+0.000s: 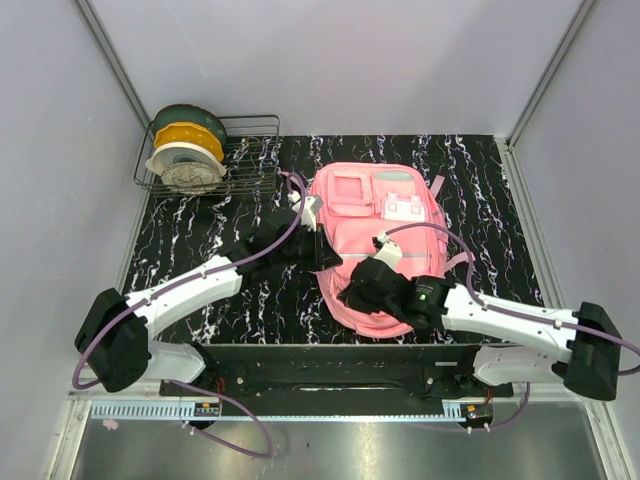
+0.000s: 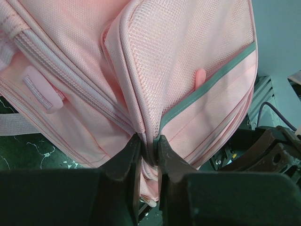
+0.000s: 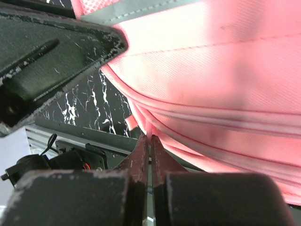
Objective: Pack the student bag
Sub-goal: Zip the student bag at the center of the board.
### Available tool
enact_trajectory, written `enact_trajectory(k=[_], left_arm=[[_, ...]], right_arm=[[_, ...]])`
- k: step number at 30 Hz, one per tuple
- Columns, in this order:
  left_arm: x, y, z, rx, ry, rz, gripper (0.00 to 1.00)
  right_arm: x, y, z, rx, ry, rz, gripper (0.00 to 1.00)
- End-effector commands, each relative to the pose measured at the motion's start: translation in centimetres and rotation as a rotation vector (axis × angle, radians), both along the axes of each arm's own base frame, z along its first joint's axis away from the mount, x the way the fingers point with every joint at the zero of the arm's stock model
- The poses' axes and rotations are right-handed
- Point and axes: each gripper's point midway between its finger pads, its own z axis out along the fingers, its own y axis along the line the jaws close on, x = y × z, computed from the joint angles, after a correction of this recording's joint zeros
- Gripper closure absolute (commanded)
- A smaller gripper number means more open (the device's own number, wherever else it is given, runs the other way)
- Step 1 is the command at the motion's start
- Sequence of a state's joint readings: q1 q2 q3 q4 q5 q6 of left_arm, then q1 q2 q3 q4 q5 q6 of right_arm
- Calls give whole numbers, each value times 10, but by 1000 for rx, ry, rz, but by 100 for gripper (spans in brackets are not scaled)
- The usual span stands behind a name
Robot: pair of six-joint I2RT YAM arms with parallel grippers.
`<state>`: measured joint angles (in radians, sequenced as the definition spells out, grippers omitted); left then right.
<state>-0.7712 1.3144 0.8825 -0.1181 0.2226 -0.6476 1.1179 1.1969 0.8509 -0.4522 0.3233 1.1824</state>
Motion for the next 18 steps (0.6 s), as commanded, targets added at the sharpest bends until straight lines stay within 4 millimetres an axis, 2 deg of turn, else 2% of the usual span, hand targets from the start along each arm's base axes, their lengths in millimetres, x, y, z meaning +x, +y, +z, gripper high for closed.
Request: enact_trajectory(k=[1,6,10,12,14,18], left_arm=[[-2,-21,88,-205,-183,-89,100],[-1,-21,93,-212,-192,-88,100],[-2,-23,92,-215,-180,-98,100],[-3,-23,91,-217,-174,-103,100],[-3,-24,91,-219,-173,-105,100],[-4,-25,91,-224,-168,-107,100]], right_arm=[[2,-20,7,-2,-40,-38,100],[0,-30,4,-3,-43,-54,100],[4,-28,2,-9,-57,-56,100],[5,-25,1,-14,-58,-49,97],[6,-21,1,-10,-60,-47,90],[10,-15,1,7,-72,-48,87]])
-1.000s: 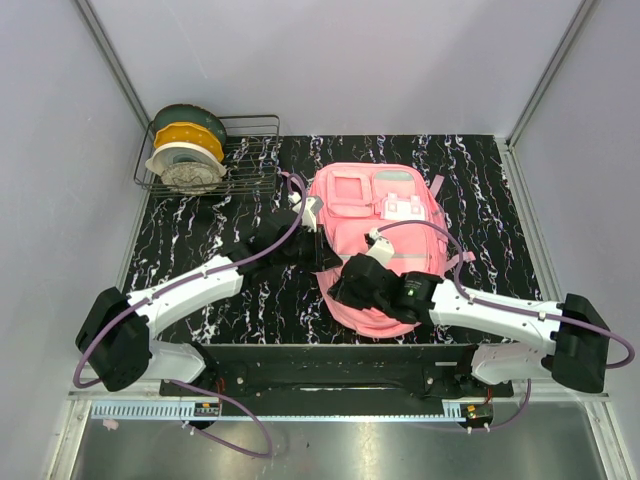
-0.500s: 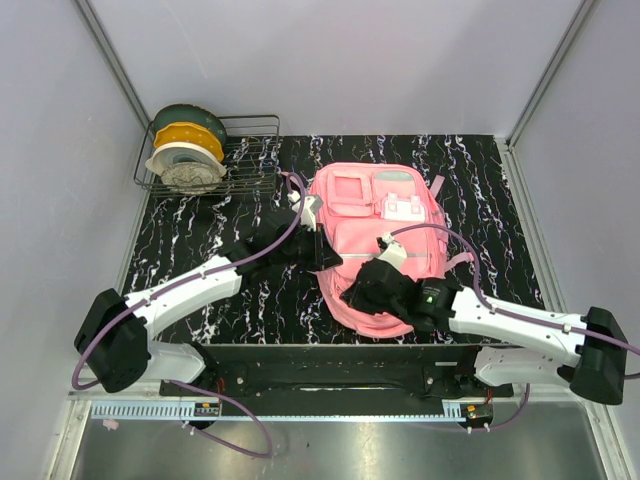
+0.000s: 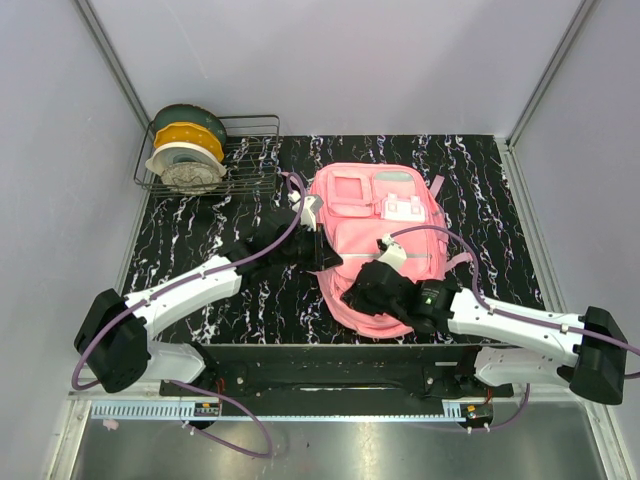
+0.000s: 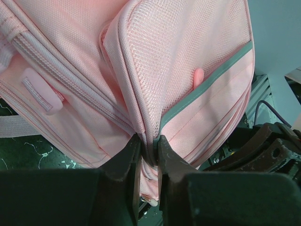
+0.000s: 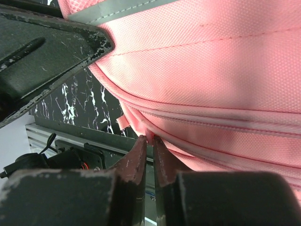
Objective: Pack the student bag
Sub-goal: Zip the student bag at the center of the board.
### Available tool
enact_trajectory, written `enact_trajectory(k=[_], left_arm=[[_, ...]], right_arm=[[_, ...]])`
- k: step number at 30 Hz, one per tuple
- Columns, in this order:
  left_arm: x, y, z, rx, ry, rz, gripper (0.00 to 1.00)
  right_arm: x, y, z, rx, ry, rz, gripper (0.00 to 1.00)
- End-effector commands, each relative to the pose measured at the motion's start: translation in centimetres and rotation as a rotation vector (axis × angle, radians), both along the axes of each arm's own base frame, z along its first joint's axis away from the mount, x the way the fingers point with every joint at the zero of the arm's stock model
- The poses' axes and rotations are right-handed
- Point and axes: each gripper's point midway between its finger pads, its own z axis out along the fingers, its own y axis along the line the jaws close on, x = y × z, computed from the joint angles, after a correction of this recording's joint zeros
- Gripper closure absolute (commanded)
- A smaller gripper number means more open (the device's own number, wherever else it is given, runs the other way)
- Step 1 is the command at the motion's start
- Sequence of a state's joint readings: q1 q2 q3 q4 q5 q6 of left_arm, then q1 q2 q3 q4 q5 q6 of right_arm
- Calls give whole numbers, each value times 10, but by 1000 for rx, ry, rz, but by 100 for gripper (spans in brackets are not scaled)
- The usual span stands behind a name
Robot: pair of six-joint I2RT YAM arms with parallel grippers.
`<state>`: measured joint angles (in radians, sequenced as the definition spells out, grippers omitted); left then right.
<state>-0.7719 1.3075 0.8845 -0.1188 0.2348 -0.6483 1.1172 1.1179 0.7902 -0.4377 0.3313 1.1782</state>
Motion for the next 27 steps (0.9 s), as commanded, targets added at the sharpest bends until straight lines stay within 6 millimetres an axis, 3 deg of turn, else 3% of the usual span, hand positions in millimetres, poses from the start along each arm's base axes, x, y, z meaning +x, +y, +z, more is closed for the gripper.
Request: enact_trajectory(k=[1,5,18,27], left_arm=[[-2,-24,88,-216,-167,-95,100],[-2,-24,88,-219,-165,-95,100],[-2,-25,87,-219,-159,-98,100],[-4,-25,89,-231,-160,-110,100]], right_arm=[[14,-3,-3,-21,-52,-44,86],[18,-4,0,-10,-69,-62,72],[24,3,-4,-11,-80,-41,69],[39,10,-3,-83,-125,-20,64]])
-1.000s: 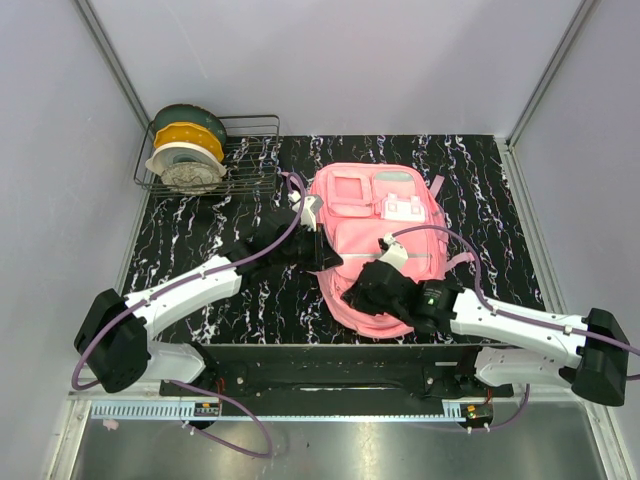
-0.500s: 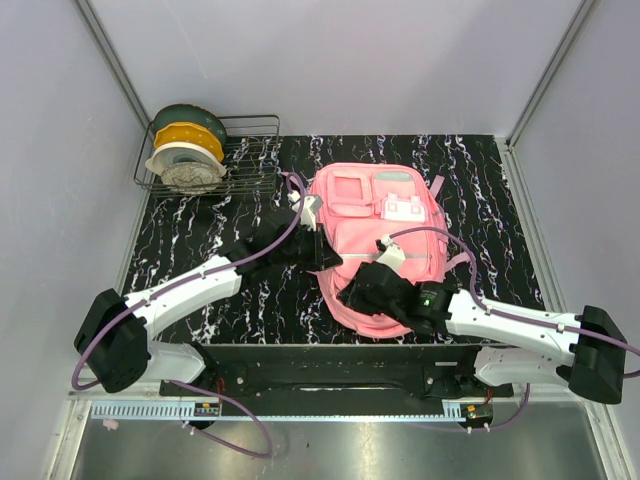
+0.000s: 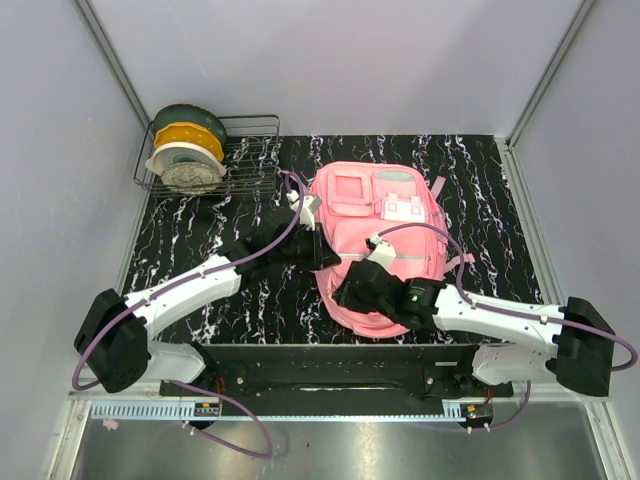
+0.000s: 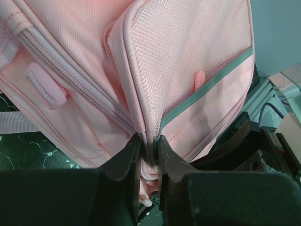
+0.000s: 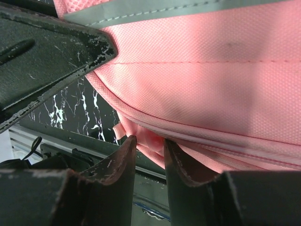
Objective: Pack the student bag
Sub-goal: Zip the student bag at the center of the board.
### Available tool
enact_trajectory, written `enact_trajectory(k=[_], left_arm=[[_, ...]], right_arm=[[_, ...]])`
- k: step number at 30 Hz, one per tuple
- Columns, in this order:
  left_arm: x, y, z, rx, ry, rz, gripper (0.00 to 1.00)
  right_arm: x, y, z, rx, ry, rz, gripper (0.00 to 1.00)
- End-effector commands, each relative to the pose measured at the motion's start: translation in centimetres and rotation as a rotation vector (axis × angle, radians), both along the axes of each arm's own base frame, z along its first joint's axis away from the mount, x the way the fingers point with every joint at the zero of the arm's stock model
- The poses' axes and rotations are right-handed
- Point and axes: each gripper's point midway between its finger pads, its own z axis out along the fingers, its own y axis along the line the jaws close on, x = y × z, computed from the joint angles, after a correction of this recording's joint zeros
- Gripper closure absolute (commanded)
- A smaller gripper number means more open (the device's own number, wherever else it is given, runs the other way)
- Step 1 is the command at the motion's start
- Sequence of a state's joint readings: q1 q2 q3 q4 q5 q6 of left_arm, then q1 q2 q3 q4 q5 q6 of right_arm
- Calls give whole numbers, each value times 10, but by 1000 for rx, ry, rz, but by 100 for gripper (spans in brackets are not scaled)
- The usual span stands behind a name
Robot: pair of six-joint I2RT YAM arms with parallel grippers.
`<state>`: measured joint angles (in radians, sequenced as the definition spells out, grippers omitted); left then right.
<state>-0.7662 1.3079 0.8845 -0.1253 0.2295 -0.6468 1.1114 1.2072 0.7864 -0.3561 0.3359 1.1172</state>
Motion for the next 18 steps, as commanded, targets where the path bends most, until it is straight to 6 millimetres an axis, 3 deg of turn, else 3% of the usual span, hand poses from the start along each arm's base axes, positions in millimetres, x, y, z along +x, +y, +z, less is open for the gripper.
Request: enact_trajectory(k=[1,5,6,8,10,15,16,18], left_arm=[[-7,-28,91,-238,-163,-122,100],[-7,-28,90,-243,-162,-123,100],[-8,-29,88,-242,-157,-124,100],[-8,-29,89,-248,-156,-125,100],[-8,-30,88,-249,-154,-129,100],[-8,-30,89,-250,-154,-130,100],[-8,-29,88,-249,-156,-128,100],[-8,-28,87,-241,-159,-121,100]], right_arm=[[32,-3,15,-43,-113,-55,64],[39,-6,20,-86,-155,-50,64],[40,-6,23,-92,-166,-51,70],[43,-7,23,-107,-183,-52,73],[45,-4,24,-115,-189,-41,87],[46,-1,23,-123,-187,-39,92],[46,-2,24,-130,-189,-38,100],[46,-5,27,-154,-186,-35,100]])
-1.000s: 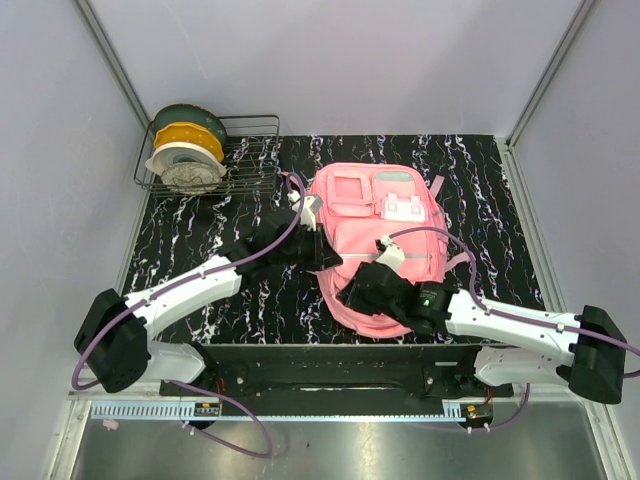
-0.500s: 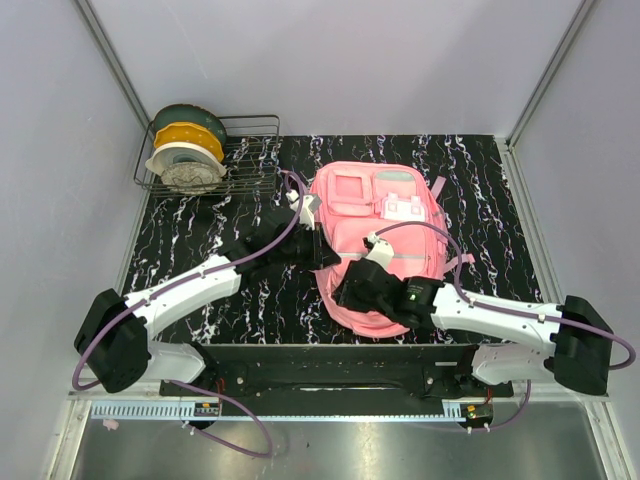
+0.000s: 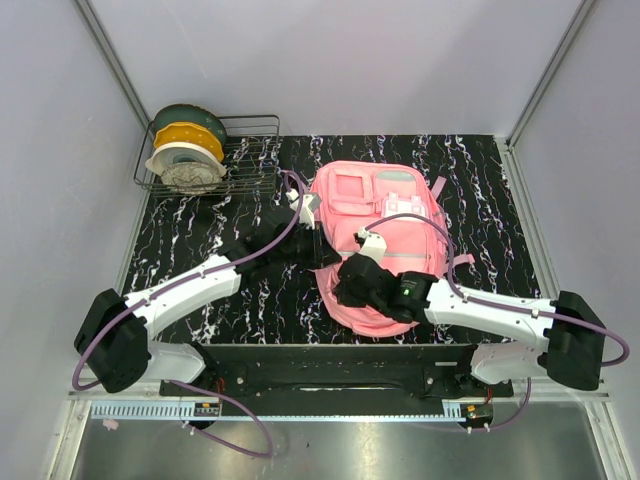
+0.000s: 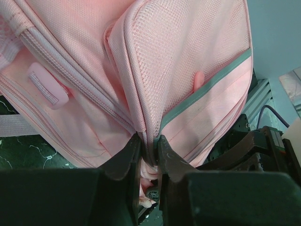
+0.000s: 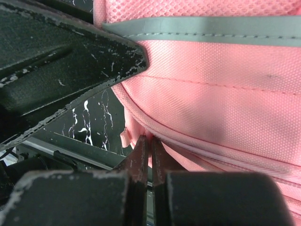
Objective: Pack the student bag
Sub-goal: Zip the student bag at the center of the board.
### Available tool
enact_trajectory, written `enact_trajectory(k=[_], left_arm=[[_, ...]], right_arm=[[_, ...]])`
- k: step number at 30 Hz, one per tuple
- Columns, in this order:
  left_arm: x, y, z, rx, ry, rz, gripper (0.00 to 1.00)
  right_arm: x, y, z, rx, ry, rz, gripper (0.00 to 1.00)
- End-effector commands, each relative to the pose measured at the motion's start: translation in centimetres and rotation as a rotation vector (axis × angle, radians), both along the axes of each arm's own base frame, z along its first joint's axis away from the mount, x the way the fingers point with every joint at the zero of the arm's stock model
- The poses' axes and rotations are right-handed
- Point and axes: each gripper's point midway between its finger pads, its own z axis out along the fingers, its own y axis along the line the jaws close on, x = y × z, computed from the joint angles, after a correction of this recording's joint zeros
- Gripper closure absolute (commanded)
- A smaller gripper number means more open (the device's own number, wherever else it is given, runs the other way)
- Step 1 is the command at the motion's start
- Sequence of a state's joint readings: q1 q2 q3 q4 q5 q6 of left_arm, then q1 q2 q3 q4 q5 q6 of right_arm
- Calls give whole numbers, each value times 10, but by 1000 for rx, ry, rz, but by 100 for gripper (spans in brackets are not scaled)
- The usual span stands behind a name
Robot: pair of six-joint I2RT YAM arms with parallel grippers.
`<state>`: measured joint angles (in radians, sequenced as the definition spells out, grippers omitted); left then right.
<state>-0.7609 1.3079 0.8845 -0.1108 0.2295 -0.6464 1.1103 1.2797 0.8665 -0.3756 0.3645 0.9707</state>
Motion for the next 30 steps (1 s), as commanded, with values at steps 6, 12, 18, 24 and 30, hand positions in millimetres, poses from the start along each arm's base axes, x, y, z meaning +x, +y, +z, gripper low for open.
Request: enact_trajectory(k=[6,12,18,24,30], left_arm=[[6,-13,80,-147,-177,-57,100],[25,11,86,-132,-195,20,100],[37,29,86,-128,-197,67,100],[45,42,88,-135,-200,100,100],[51,53,89,-124,-205,115,100]], right_arm=[[13,-28,27,-24,-89,-47,100],[-15,-57,19,26,-27,-41,100],[-37,-74,12,42,39,-27,100],[-50,-97,4,10,48,-10,100],[-53,-126,6,-36,24,-60,100]])
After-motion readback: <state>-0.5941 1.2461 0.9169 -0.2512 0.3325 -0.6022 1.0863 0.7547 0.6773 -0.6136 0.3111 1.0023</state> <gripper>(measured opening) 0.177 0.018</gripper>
